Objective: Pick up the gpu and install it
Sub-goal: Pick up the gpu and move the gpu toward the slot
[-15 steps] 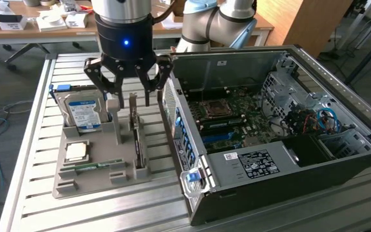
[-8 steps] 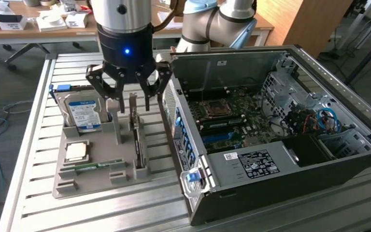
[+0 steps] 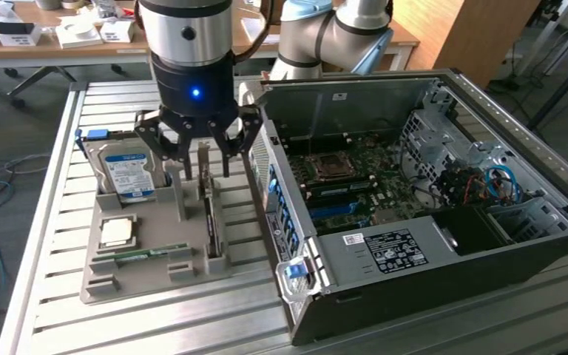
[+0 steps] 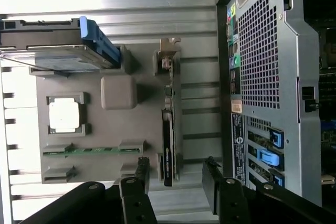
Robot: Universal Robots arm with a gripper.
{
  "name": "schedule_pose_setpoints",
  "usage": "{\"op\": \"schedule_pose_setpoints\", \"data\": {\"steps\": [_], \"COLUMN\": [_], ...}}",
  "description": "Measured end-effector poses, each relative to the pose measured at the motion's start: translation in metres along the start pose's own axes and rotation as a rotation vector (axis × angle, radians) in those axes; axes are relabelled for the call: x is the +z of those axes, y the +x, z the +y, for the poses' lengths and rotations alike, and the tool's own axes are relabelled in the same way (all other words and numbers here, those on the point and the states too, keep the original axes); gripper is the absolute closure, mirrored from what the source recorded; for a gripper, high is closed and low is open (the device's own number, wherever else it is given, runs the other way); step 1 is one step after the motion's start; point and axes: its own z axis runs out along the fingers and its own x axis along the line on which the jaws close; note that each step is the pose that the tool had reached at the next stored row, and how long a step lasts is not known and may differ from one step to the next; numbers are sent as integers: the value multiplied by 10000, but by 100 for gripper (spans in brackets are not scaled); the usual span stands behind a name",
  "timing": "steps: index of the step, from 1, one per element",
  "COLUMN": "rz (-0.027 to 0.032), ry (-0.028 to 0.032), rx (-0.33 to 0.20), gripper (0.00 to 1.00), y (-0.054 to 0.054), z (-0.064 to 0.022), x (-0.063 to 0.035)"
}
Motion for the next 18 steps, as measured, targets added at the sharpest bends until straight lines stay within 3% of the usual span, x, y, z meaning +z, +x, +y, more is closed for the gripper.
{"op": "schedule_pose_setpoints", "data": {"steps": [18], "rz": [-5], "ry": [2], "rx": [102], "gripper": [47], "y": [7], "z": [-14], "x": [316]}}
